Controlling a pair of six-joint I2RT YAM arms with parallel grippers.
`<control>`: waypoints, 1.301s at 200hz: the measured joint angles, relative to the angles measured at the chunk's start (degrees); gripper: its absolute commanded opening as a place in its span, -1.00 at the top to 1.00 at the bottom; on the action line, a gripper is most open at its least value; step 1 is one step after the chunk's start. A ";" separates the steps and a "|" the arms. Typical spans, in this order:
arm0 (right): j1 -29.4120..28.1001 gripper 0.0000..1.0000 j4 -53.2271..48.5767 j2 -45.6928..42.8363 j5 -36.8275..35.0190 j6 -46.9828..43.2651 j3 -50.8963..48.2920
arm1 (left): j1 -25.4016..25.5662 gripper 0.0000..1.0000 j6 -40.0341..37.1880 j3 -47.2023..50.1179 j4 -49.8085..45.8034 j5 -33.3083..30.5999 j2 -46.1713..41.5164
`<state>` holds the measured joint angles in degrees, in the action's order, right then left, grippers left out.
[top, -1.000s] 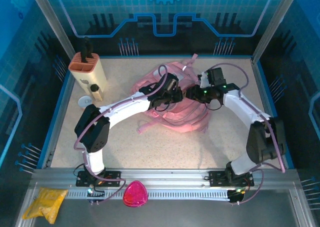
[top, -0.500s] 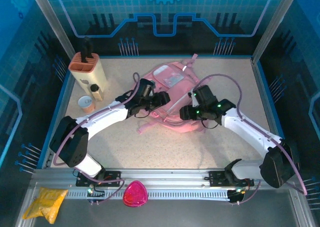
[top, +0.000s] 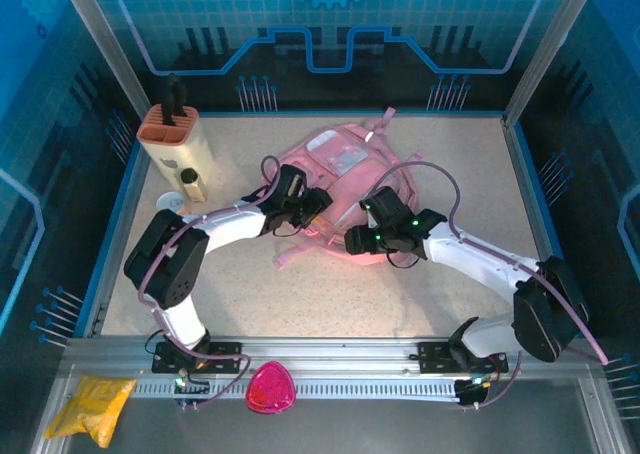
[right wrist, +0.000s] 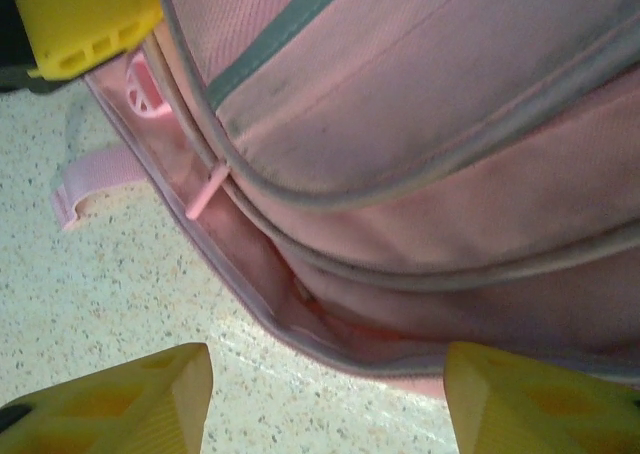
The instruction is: Pack the student bag
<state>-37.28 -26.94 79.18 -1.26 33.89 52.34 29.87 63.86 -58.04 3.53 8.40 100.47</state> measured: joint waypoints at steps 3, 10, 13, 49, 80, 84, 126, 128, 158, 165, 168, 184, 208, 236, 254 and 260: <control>0.42 -0.25 0.35 0.28 0.22 0.00 0.02 | 0.02 0.20 0.11 0.02 0.02 0.00 0.07; 1.68 -0.25 1.16 1.07 0.96 -0.04 0.09 | 0.17 0.27 0.83 0.04 0.07 -0.26 0.09; 2.40 -0.25 1.46 1.55 1.44 -0.11 0.17 | 0.31 0.29 1.22 0.07 0.04 -0.66 0.09; 9.97 -0.26 2.58 7.43 2.01 -2.32 4.74 | 3.91 0.62 4.83 0.04 0.46 -4.61 0.11; 12.20 -0.38 1.92 8.20 1.40 -4.13 8.22 | 6.67 0.57 9.68 0.02 3.65 -6.58 2.01; 12.20 -0.39 1.70 7.96 1.44 -4.39 8.20 | 6.82 0.47 10.14 0.02 3.72 -6.80 2.25; 10.88 -0.43 0.63 3.13 -0.11 -4.11 3.61 | 8.52 0.01 14.62 0.04 5.01 -10.91 2.34; 10.78 -0.43 0.59 3.02 -0.15 -4.04 3.43 | 8.57 0.01 14.80 0.04 5.11 -11.04 2.34; 8.22 -0.43 0.42 2.47 -0.33 -2.93 1.55 | 9.07 0.33 16.68 -0.66 5.18 -13.07 2.99; 7.58 -0.42 0.39 2.47 -0.42 -2.60 1.53 | 9.25 0.43 17.05 -1.16 4.81 -13.49 3.41; 7.32 -0.42 0.42 2.51 -0.50 -2.49 1.53 | 9.29 0.48 17.00 -1.40 4.59 -13.75 3.54; 5.99 -0.40 0.39 2.58 -1.44 -1.49 1.53 | 9.49 0.75 16.59 -2.56 3.04 -14.29 4.11; 3.54 -0.24 0.42 2.82 -3.50 0.57 1.53 | 9.60 1.00 16.20 -4.26 1.29 -14.71 4.17; 0.57 -0.12 0.61 3.76 -5.09 3.28 1.55 | 9.68 1.00 15.58 -4.70 1.27 -14.82 4.17; -0.79 0.03 0.90 5.03 -6.36 5.18 1.64 | 9.68 1.00 15.56 -4.70 1.27 -14.82 4.15; -1.07 0.05 1.09 5.40 -6.75 6.01 1.64 | 9.70 1.00 15.54 -4.70 1.27 -14.84 4.15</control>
<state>-38.35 -25.85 84.58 -8.01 39.90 53.98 39.57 79.40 -62.74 4.80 -6.44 104.62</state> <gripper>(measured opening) 0.501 0.063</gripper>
